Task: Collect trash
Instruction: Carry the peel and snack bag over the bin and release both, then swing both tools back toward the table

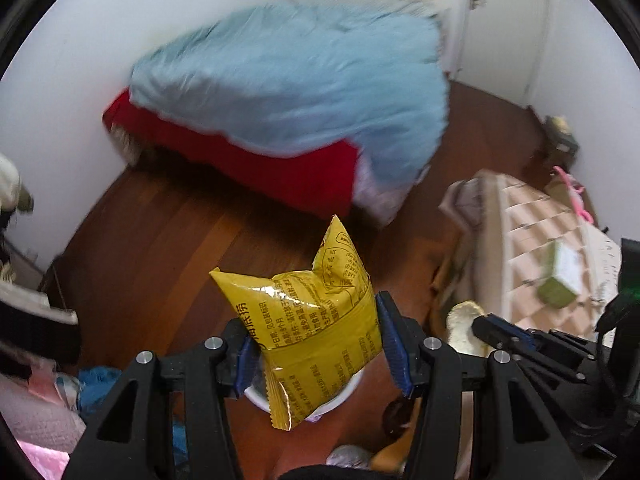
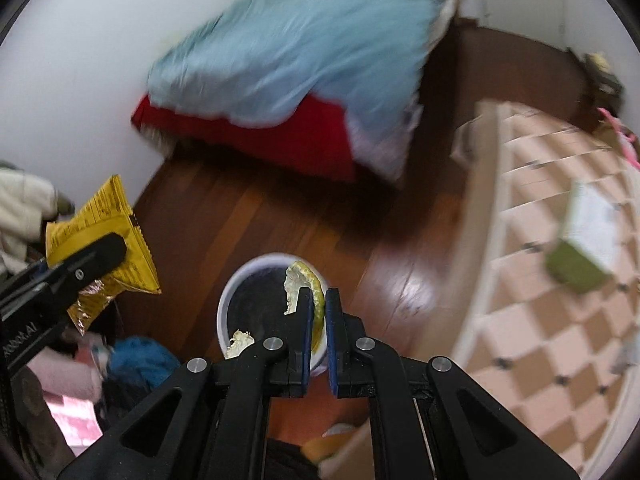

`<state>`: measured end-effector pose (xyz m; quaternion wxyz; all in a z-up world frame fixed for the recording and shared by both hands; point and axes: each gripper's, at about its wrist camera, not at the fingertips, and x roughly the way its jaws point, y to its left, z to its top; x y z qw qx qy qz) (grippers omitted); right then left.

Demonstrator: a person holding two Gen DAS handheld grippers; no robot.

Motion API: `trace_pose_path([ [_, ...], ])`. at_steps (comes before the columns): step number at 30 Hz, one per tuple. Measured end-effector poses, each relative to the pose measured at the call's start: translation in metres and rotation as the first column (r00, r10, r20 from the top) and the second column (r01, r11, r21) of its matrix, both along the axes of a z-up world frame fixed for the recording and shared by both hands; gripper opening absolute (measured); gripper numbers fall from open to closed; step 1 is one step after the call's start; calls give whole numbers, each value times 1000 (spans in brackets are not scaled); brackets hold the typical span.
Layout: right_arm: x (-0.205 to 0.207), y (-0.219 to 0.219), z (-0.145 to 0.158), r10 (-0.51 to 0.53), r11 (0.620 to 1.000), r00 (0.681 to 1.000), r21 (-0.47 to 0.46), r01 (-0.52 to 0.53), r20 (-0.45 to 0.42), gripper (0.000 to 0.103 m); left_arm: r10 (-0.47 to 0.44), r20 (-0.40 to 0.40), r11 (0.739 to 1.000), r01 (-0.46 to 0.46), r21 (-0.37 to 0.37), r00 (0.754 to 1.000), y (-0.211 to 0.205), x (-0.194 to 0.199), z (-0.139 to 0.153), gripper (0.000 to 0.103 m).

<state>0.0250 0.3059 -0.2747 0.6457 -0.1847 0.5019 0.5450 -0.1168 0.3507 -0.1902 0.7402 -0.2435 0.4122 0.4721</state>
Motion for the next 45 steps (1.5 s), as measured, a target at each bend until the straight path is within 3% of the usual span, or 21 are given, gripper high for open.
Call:
trace_pose_path([
  [4, -34, 40, -56, 54, 993, 998, -106, -57, -32, 6, 50, -6, 992, -50, -115, 999, 31, -28, -51, 49],
  [7, -46, 60, -89, 70, 984, 996, -163, -78, -56, 6, 79, -7, 972, -79, -221, 997, 56, -43, -92, 49],
  [11, -56, 81, -129, 74, 969, 994, -230, -90, -77, 6, 122, 6, 920, -111, -377, 992, 88, -57, -146, 50],
  [15, -58, 99, -158, 83, 958, 993, -269, -102, -83, 8, 171, 23, 875, -141, -462, 985, 109, -66, -170, 54],
  [16, -58, 103, -164, 84, 954, 992, -281, -106, -91, 11, 179, 21, 871, -149, -469, 984, 111, -69, -173, 61],
  [17, -56, 107, -171, 84, 946, 991, -304, -112, -103, 17, 187, 26, 870, -154, -468, 982, 114, -71, -175, 80],
  [18, -54, 110, -175, 82, 940, 990, -321, -114, -111, 44, 198, 35, 870, -159, -467, 980, 114, -76, -174, 90],
  [19, -51, 111, -181, 80, 936, 989, -332, -117, -122, 80, 209, 42, 870, -166, -465, 977, 116, -79, -173, 101],
  [20, -51, 110, -183, 83, 934, 987, -334, -125, -138, 90, 216, 46, 871, -172, -461, 975, 115, -83, -173, 101],
  [24, -59, 106, -181, 127, 921, 989, -360, -147, -81, 95, 232, -38, 893, -229, -387, 972, 106, -96, -170, 101],
  [26, -65, 104, -179, 154, 913, 987, -376, -158, -41, 103, 240, -82, 900, -253, -354, 967, 96, -100, -171, 101],
  [32, -79, 91, -162, 200, 906, 978, -391, -163, 56, 103, 230, -184, 930, -271, -248, 956, 65, -111, -165, 101],
  [45, -85, 31, -85, 163, 949, 981, -289, -126, 108, 103, 232, -143, 958, -252, -139, 962, 9, -121, -96, 101],
])
